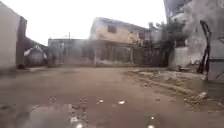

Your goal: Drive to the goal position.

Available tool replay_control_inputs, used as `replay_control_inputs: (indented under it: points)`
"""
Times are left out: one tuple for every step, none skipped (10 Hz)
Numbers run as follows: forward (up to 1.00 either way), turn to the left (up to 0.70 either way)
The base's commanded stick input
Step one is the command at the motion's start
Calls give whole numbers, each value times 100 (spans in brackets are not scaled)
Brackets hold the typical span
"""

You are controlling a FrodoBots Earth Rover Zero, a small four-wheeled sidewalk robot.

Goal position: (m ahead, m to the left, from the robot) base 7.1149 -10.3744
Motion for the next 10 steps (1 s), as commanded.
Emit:
replay_control_inputs:
  points:
    - [100, 7]
    - [100, 7]
    - [100, 7]
    - [100, 7]
    - [100, 7]
    - [100, 7]
    - [100, 7]
    - [100, 7]
    - [100, 7]
    - [100, 7]
